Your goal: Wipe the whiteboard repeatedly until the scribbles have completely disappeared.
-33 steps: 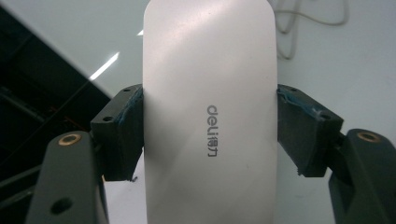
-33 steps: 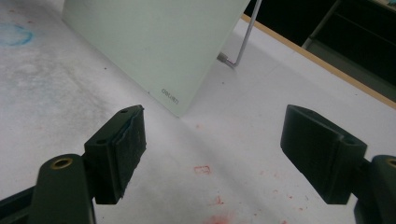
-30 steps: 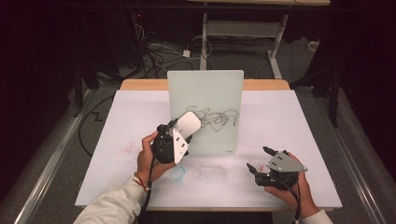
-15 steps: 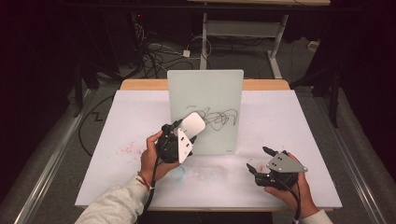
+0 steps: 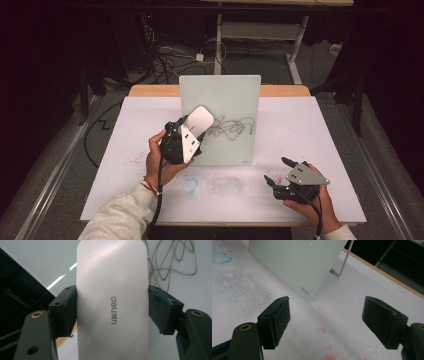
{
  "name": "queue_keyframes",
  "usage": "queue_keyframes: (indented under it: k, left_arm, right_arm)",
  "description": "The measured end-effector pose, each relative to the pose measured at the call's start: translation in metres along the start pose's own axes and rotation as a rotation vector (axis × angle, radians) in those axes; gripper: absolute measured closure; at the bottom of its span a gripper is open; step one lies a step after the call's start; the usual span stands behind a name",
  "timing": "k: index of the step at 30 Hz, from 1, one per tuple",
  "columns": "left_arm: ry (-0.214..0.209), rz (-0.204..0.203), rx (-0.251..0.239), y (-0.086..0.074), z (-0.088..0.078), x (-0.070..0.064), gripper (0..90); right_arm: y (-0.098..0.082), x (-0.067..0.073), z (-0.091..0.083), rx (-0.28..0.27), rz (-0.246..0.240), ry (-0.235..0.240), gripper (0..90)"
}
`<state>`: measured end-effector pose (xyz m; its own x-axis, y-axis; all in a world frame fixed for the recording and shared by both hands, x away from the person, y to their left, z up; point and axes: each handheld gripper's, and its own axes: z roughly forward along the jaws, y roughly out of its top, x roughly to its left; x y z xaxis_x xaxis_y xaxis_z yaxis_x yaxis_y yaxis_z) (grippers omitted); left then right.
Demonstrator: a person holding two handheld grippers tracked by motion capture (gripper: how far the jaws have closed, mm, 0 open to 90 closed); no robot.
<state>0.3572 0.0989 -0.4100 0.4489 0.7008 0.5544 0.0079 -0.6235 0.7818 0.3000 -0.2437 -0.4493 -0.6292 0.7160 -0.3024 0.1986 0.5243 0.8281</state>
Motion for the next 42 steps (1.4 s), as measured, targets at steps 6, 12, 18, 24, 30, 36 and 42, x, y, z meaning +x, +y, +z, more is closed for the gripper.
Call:
queue_keyframes:
  k: [6,12,18,24,30,36,42]
  left_arm:
    - [-0.041,0.071,0.024,-0.004,0.006,-0.028,29.3]
    - [-0.074,0.113,0.047,-0.006,0.012,-0.058,29.3]
    - [-0.094,0.149,0.058,-0.008,0.015,-0.072,29.3]
    - [-0.115,0.147,0.061,-0.004,0.013,-0.062,29.3]
    - [-0.032,0.069,0.038,-0.001,0.005,-0.028,29.3]
    - [0.062,-0.025,0.018,-0.002,-0.003,0.005,29.3]
    - [0.084,-0.028,0.020,-0.003,-0.002,0.003,29.3]
  right_arm:
    - [0.000,0.001,0.001,0.006,-0.004,0.003,23.0]
    - [0.000,0.001,0.000,0.007,-0.011,0.004,23.0]
    - [-0.001,0.001,0.000,0.010,-0.012,0.005,23.0]
    - [-0.001,0.000,0.000,0.013,-0.016,0.002,23.0]
    - [-0.002,-0.002,-0.002,0.005,-0.005,-0.005,23.0]
    - [-0.001,-0.001,-0.001,0.007,-0.007,-0.008,23.0]
    - [-0.001,-0.001,-0.001,0.009,-0.007,-0.010,23.0]
